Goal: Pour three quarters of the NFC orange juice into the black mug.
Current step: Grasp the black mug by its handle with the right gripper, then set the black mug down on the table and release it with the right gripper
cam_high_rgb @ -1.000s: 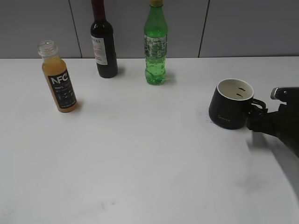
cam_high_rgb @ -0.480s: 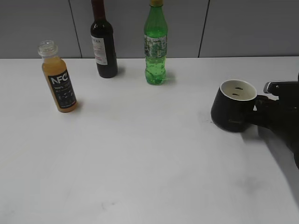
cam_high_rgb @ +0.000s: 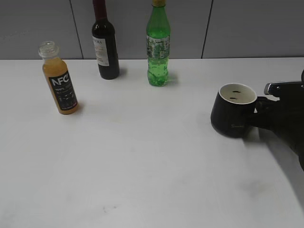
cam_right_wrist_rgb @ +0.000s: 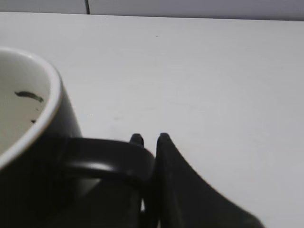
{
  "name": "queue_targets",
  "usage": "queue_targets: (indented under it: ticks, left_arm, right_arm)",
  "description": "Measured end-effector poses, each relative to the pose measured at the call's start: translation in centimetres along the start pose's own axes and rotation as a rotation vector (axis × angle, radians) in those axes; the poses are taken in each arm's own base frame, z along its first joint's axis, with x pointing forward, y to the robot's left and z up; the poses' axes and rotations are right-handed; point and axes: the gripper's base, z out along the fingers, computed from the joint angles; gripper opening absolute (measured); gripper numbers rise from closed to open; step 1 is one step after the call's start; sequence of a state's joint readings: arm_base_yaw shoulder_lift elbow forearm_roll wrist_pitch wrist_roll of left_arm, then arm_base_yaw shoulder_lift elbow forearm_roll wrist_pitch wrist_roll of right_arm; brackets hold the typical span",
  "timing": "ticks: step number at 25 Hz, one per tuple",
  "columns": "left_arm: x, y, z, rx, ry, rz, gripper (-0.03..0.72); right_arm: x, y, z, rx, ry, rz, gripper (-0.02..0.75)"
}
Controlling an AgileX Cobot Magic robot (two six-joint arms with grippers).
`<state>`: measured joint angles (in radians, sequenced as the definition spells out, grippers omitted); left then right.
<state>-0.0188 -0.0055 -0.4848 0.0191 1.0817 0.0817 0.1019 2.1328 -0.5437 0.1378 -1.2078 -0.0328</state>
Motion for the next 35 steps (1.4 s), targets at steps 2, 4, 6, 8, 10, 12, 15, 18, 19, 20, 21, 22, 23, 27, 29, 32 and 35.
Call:
queue_targets:
  ticks: [2, 4, 6, 8, 10, 12, 15, 18, 19, 20, 21, 22, 23, 27, 29, 32, 35]
  left_arm:
    - [0.0, 0.0, 0.0, 0.000, 0.000, 0.000, 0.221]
    - [0.0, 0.0, 0.0, 0.000, 0.000, 0.000, 0.221]
    - [0.0, 0.0, 0.0, 0.000, 0.000, 0.000, 0.221]
    - [0.0, 0.0, 0.0, 0.000, 0.000, 0.000, 0.221]
    - [0.0, 0.0, 0.0, 0.000, 0.000, 0.000, 0.221]
    - [0.0, 0.0, 0.0, 0.000, 0.000, 0.000, 0.221]
    - [0.0, 0.0, 0.0, 0.000, 0.000, 0.000, 0.221]
    - [0.0, 0.0, 0.0, 0.000, 0.000, 0.000, 0.221]
    - [0.0, 0.0, 0.0, 0.000, 0.000, 0.000, 0.221]
    - [0.0, 0.0, 0.0, 0.000, 0.000, 0.000, 0.221]
    - [0.0, 0.0, 0.0, 0.000, 0.000, 0.000, 0.221]
    - [0.0, 0.0, 0.0, 0.000, 0.000, 0.000, 0.221]
    - [0.0, 0.0, 0.0, 0.000, 0.000, 0.000, 0.221]
    - [0.0, 0.0, 0.0, 0.000, 0.000, 0.000, 0.221]
    - [0.0, 0.0, 0.0, 0.000, 0.000, 0.000, 0.221]
    - [0.0, 0.0, 0.0, 0.000, 0.000, 0.000, 0.221]
    - [0.0, 0.0, 0.0, 0.000, 0.000, 0.001, 0.221]
  right_arm:
    - [-0.3, 0.5, -0.1, -0.036, 0.000, -0.014, 0.041]
    - [-1.0, 1.4, -0.3, -0.076, -0.005, -0.031, 0.041]
    - [-2.0, 2.8, -0.7, -0.128, -0.035, -0.045, 0.041]
    - [-2.9, 4.4, -1.2, -0.182, -0.072, -0.056, 0.039]
    - [-3.5, 6.4, -1.9, -0.245, -0.098, -0.067, 0.040]
    - [-3.5, 8.6, -2.7, -0.311, -0.105, -0.081, 0.040]
    - [-3.1, 11.7, -4.1, -0.401, -0.104, -0.098, 0.040]
    - [-2.8, 14.1, -5.5, -0.461, -0.102, -0.106, 0.040]
    - [-2.7, 14.7, -5.9, -0.479, -0.102, -0.109, 0.040]
    - [-2.6, 15.2, -6.3, -0.496, -0.101, -0.112, 0.040]
    - [-2.4, 15.7, -6.6, -0.511, -0.100, -0.116, 0.040]
    - [-2.2, 16.0, -6.7, -0.520, -0.095, -0.120, 0.040]
    - [-1.8, 16.2, -6.8, -0.525, -0.085, -0.126, 0.040]
    - [0.1, 16.4, -6.2, -0.518, -0.024, -0.149, 0.040]
    - [0.5, 16.6, -5.7, -0.508, -0.019, -0.147, 0.040]
    - [0.5, 17.3, -4.9, -0.509, -0.033, -0.141, 0.040]
    - [0.8, 17.5, -4.6, -0.509, -0.033, -0.141, 0.040]
